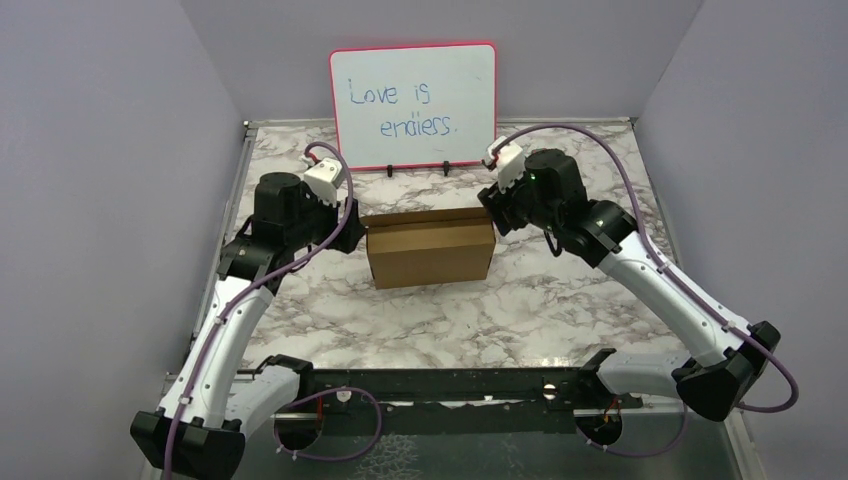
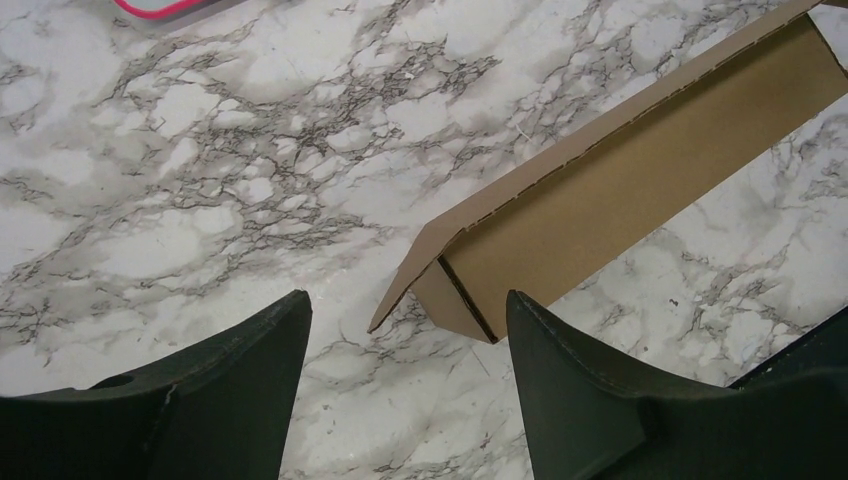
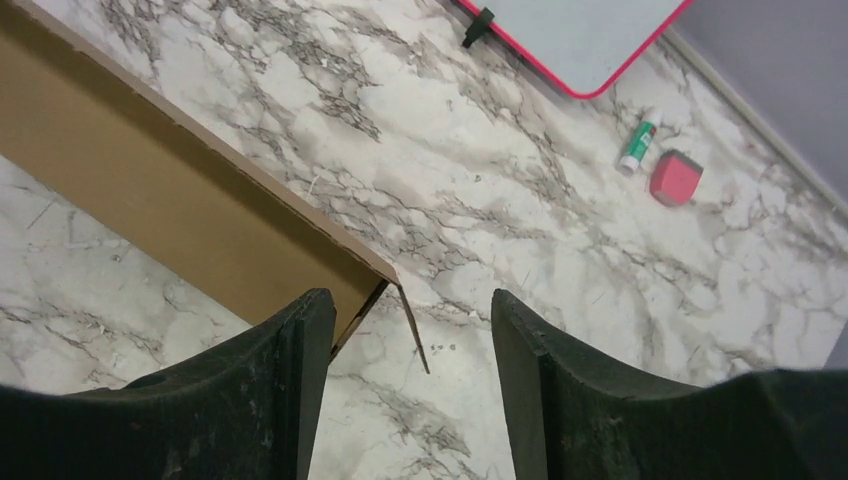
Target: Fold the paper box
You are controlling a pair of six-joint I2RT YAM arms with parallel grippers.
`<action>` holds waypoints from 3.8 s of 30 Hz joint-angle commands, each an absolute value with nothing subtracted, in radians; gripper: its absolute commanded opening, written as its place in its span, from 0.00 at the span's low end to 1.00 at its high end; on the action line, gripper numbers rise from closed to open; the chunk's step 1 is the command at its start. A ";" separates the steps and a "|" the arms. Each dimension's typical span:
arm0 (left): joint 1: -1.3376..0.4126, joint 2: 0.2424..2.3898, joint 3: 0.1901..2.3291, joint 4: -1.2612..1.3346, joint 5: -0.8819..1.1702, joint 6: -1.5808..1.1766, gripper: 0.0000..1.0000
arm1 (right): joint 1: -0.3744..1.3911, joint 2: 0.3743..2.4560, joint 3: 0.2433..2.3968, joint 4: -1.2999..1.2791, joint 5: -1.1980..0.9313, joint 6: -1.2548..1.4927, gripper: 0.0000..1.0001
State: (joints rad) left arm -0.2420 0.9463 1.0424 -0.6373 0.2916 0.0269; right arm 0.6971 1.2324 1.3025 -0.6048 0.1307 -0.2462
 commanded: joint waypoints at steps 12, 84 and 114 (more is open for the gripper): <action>-0.238 1.033 1.100 -0.652 0.359 0.043 0.59 | 0.565 1.238 1.222 -0.558 -0.038 -0.126 0.44; -0.374 0.984 0.929 -0.428 0.224 -0.466 0.15 | 0.572 1.249 1.147 -0.538 0.039 0.377 0.01; -0.564 0.969 0.803 -0.429 -0.065 -0.483 0.20 | 0.583 1.127 0.912 -0.299 0.027 0.374 0.09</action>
State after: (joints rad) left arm -0.5388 0.9771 0.8745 -0.4004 -0.0856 -0.4595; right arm 0.5640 1.1397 0.9760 -0.3172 0.0765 0.3649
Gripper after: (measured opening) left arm 0.178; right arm 0.071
